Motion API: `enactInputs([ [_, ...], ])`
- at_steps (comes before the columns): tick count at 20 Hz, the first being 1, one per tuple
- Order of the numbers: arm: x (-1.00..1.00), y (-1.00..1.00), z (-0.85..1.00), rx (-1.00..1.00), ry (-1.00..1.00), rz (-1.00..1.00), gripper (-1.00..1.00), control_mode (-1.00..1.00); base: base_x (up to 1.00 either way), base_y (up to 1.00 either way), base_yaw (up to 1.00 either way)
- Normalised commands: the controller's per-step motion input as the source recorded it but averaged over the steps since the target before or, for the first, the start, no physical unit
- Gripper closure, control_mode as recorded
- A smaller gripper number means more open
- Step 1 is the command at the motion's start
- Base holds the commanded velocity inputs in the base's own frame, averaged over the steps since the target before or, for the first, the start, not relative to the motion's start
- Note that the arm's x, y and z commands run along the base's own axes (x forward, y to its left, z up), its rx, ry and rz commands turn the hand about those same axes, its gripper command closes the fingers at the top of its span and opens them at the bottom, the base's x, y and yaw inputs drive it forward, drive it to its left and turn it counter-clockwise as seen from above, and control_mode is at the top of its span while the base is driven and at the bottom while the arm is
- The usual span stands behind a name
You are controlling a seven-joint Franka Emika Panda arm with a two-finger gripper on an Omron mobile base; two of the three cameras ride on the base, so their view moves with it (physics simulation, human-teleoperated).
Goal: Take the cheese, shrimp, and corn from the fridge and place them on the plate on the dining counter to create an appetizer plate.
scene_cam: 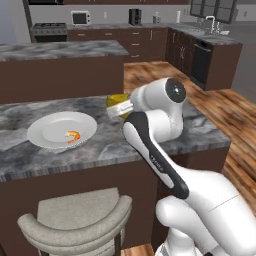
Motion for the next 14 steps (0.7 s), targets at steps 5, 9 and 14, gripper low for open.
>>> enactInputs([
  [5,0.34,0.91,0.0,0.0,0.0,0.13,1.0,-1.0,0.0,0.0,0.0],
  [9,0.39,0.76,-0.04,0.0,0.01,0.08,1.0,-1.0,0.0,0.0,0.0],
  [14,0.3,0.53,-0.33,-0.07,0.01,0.01,1.0,-1.0,0.0,0.0,0.0],
])
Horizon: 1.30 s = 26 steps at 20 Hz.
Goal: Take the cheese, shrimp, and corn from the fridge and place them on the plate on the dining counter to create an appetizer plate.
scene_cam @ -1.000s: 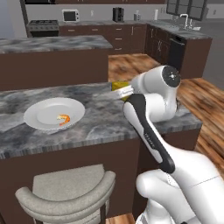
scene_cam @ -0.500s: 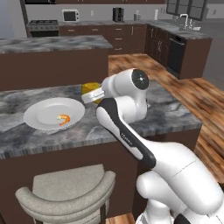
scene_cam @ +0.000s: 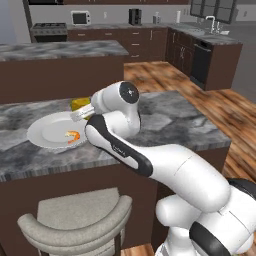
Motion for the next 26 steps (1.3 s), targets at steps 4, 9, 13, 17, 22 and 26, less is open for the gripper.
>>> enactInputs([
  [4,0.2,0.28,-0.44,-0.13,0.0,0.0,1.0,-1.0,0.0,0.0,0.0],
  [9,0.3,0.06,-0.32,-0.08,0.02,0.0,1.0,-1.0,0.0,0.0,0.0],
  [13,0.47,0.0,-0.22,0.0,0.16,0.0,1.0,-1.0,0.0,0.0,0.0],
  [17,0.49,0.0,-0.23,0.0,0.23,0.0,1.0,-1.0,0.0,0.0,0.0],
  [22,0.39,0.14,-0.21,0.0,0.12,0.0,1.0,-1.0,0.0,0.0,0.0],
  [26,0.28,0.35,-0.11,0.0,0.0,0.0,1.0,-1.0,0.0,0.0,0.0],
])
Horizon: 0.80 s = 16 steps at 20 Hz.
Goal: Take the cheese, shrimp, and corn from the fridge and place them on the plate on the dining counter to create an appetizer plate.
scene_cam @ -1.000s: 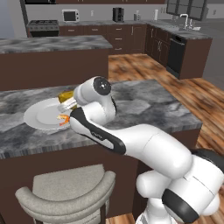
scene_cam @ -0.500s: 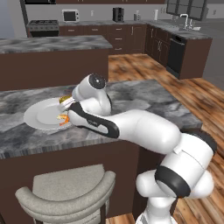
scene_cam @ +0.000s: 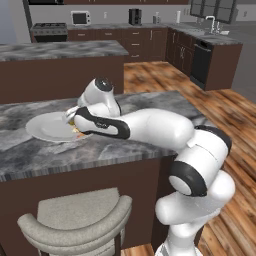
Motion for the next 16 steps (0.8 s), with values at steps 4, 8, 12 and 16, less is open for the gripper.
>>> enactInputs([
  [4,0.11,0.34,-0.18,-0.03,0.0,0.0,-1.0,-1.0,0.0,0.0,0.0],
  [8,-0.01,0.18,-0.06,-0.05,0.0,0.0,-1.0,-1.0,0.0,0.0,0.0],
  [12,-0.29,-0.03,0.33,0.0,0.0,0.0,-1.0,-1.0,0.0,0.0,0.0],
  [16,-0.64,-0.23,0.81,0.03,0.0,-0.01,-1.0,-1.0,0.0,0.0,0.0],
])
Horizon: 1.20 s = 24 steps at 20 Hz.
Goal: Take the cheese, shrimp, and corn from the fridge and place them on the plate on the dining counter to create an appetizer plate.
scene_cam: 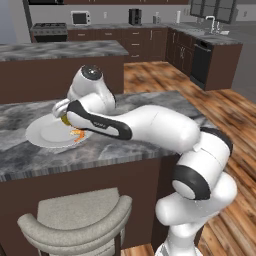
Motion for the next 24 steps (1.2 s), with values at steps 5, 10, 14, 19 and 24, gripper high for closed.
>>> enactInputs([
  [5,-1.0,-0.78,0.84,0.1,-0.04,-0.01,-1.0,-1.0,0.0,0.0,0.0],
  [10,-1.0,-1.0,0.58,0.13,-0.02,-0.02,-1.0,-1.0,0.0,0.0,0.0],
  [14,-1.0,-1.0,0.39,0.03,0.0,-0.07,-1.0,-1.0,0.0,0.0,0.0],
  [19,-0.98,-0.94,0.04,-0.03,0.05,-0.13,-1.0,-1.0,0.0,0.0,0.0],
  [24,-0.28,-0.66,0.0,-0.09,0.18,-0.16,-1.0,-1.0,0.0,0.0,0.0],
])
